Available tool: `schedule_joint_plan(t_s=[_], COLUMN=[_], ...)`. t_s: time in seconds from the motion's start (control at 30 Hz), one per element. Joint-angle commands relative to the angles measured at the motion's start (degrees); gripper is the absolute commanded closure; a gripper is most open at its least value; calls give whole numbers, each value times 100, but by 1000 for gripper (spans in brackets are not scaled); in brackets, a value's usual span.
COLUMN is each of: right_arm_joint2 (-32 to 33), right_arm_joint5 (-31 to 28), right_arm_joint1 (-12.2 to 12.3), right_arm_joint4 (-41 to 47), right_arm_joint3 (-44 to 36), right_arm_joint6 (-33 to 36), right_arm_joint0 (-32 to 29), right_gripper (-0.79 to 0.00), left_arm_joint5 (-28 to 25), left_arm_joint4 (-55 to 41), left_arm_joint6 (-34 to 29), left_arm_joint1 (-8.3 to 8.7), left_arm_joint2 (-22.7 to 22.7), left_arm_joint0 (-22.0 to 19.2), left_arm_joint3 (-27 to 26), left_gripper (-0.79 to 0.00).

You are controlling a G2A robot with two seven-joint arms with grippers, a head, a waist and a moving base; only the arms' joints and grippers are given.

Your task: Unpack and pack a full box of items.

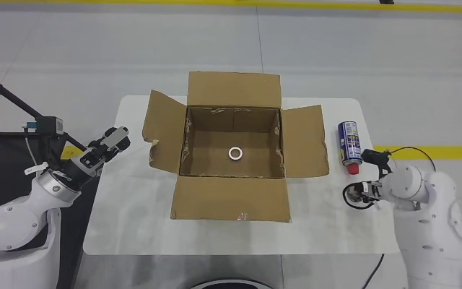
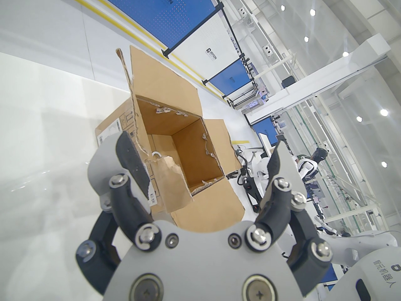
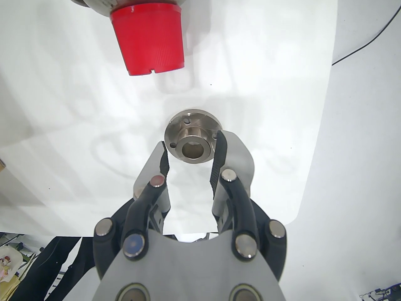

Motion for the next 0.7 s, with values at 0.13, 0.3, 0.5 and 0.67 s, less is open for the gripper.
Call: schedule_joint_plan(t_s=[0.13,0.3,0.5,0.67], right_arm_joint2=[-130,-218,-315,-373], right_arm_joint5=[46,75,113,160], right_arm_joint1=[65,112,160,199], right_arm_joint4=[61,106,167,183], right_arm_joint3=[100,180,289,348], right_arm_joint6=[0,0,0,0], right_arm_joint0=[64,114,189,227], right_gripper=[-311,-262,-129,-154], left_arm_joint5=[0,0,0,0], left_arm_joint4=[0,0,0,0], left_arm_joint6=[0,0,0,0], left_arm_joint1=[0,0,0,0], left_arm_joint2=[0,0,0,0], left_arm_joint0=[0,0,0,0], left_arm_joint3=[0,0,0,0], left_gripper=[-785,-785,-785,-785])
